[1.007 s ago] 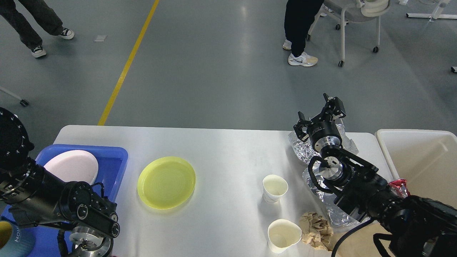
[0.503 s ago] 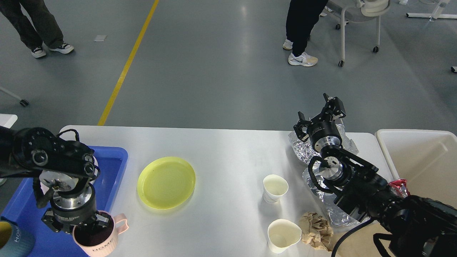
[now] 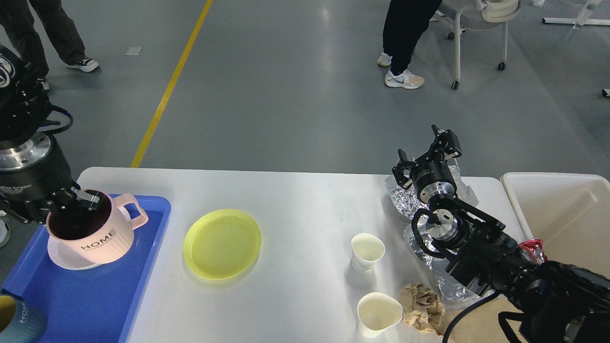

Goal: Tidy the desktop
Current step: 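Lift the pink mug and move it over the blue tray, then lower the pink mug into the tray corner nearest the robot, open gripper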

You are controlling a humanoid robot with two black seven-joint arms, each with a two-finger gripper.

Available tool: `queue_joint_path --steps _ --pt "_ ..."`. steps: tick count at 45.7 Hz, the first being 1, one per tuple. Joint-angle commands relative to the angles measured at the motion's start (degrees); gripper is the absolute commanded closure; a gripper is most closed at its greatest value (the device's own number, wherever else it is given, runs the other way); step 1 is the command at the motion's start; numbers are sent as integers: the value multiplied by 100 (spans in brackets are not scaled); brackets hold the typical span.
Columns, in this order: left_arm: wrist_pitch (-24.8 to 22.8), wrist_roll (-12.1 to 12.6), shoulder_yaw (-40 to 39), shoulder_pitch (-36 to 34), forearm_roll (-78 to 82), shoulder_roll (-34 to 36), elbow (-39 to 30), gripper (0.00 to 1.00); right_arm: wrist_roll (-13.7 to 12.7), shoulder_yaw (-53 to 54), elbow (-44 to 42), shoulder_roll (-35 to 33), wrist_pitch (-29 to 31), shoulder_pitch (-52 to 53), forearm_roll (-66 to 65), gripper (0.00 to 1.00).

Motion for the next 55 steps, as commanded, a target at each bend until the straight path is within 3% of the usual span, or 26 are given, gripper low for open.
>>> queue_joint_path --steps 1,16,29,49,55 --pt "-4 0 30 -158 -13 84 279 100 0 8 0 7 0 6 1 0" --pt "-4 0 258 1045 74 57 701 100 0 -1 0 -2 0 6 1 0" --pt "1189 -9 575 1986 66 127 824 100 0 8 0 7 0 6 1 0" --pt "2253 -18 549 2883 57 532 824 100 0 -1 9 -2 0 6 1 0" --pt "2710 -202 504 3173 39 506 824 100 0 8 0 7 0 6 1 0"
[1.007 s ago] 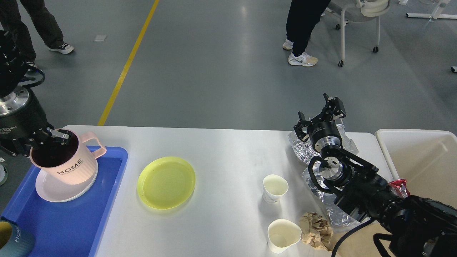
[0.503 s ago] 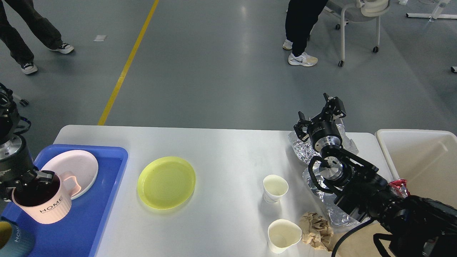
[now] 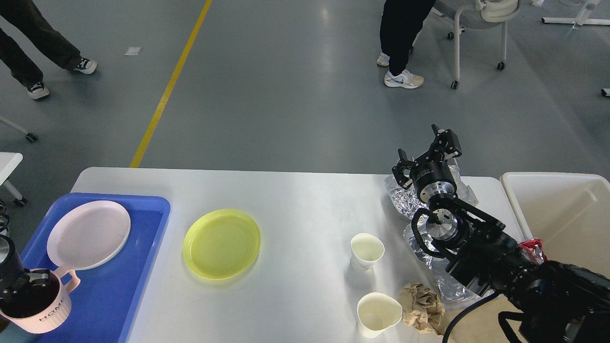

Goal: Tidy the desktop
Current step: 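Lower the pink mug into the tray corner nearest the robot, open gripper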

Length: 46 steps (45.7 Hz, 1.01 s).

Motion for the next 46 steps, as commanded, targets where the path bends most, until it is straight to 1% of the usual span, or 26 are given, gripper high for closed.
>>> queue_joint_path --steps 1,6,9,20,27,34,39,46 --pt "408 -228 -28 264 -14 -37 0 100 0 8 -1 7 0 -8 -1 0" --pt "461 -623 -28 414 -14 -63 -9 100 0 0 -1 -2 0 -8 -1 0" --pt "470 -738 -28 476 -14 -81 0 100 0 8 -1 7 0 1 -1 0" --pt "611 -756 -37 669 -14 -81 0 100 0 0 -1 -2 0 -8 -1 0" --pt "909 -773 -46 792 -31 -81 0 100 0 8 -1 -2 0 -8 -1 0" --pt "1243 -966 -151 976 -58 -90 0 100 0 -1 -1 -2 0 -8 -1 0" --pt "1314 -1002 -239 1064 -66 -99 0 100 0 -1 -1 7 0 -8 -9 0" --pt "1323 -1002 -389 1240 -66 -99 0 94 0 8 -1 -2 0 1 -1 0"
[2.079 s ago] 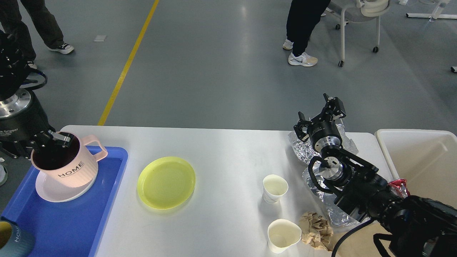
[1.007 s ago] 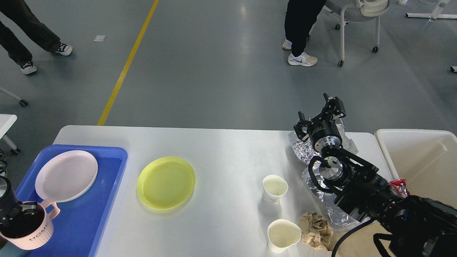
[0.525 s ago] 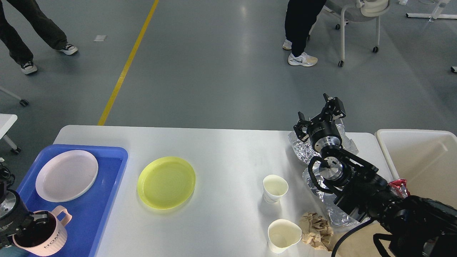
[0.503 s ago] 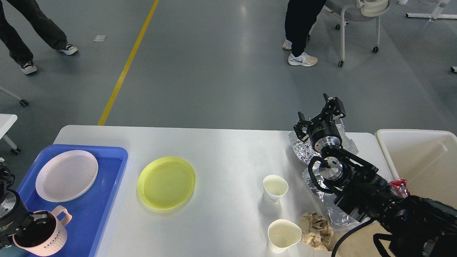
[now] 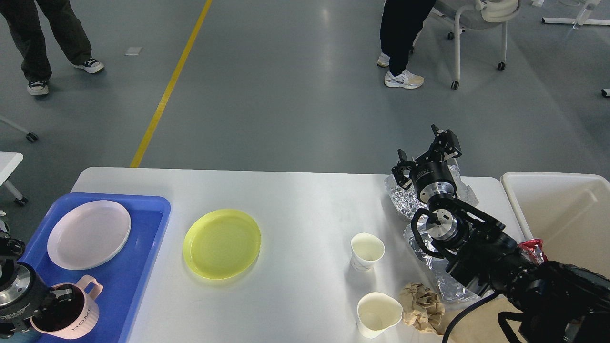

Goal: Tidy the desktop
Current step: 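Lower the pink mug into the tray corner nearest the robot, open gripper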

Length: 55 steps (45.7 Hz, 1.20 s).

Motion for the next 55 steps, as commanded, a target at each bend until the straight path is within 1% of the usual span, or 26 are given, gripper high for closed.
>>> queue_joint_path --steps 1,12,13,16,24,27,30,31,36,39,44,51,55 --pt "9 -2 -99 135 -2 -1 -1 94 0 -2 0 2 0 -4 1 0" --pt "18 -2 -108 162 -2 -9 8 81 0 7 9 2 0 5 1 0" --pt "18 -2 -108 162 -2 -9 8 76 0 7 9 -7 0 5 1 0" --pt "18 -2 -108 162 -2 -9 8 72 0 -2 9 -7 0 5 1 0" --pt "18 -2 -108 171 -2 -9 8 56 0 -2 0 2 0 5 1 0" --pt "-9 -2 -108 171 -2 -9 8 46 0 7 9 2 0 5 1 0" --pt "-9 7 -99 162 -2 8 8 28 0 7 9 2 0 5 1 0" --pt "-35 16 -99 153 -2 26 8 23 0 7 9 2 0 -4 1 0" --pt "-114 34 -82 83 -10 96 8 6 0 7 9 2 0 -4 1 0" --pt "-149 42 -55 -5 -10 183 8 3 0 7 9 2 0 -4 1 0" --pt "-333 51 -46 -295 -19 570 -1 3 0 -2 0 2 0 5 1 0" --pt "-1018 78 -11 -901 -10 1009 8 3 0 7 0 2 0 -4 1 0" --pt "-1423 139 -3 -1279 -2 1212 34 3 0 7 0 2 0 -4 1 0"
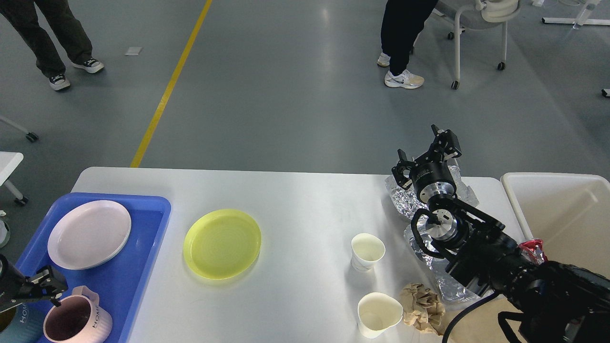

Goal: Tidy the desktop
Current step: 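Lower the pink mug into the tray corner nearest the robot, open gripper, then raise the left arm and bring it over the white plate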

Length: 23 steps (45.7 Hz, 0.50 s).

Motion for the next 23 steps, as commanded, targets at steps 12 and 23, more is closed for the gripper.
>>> queue_joint_path --steps 12,23 --pt "-1593 646 -3 -1916 0 284 451 3 0 1 8 0 0 -2 1 0" --pt "-1927 849 -12 -3199 -17 -567 460 3 0 1 8 0 0 7 1 0"
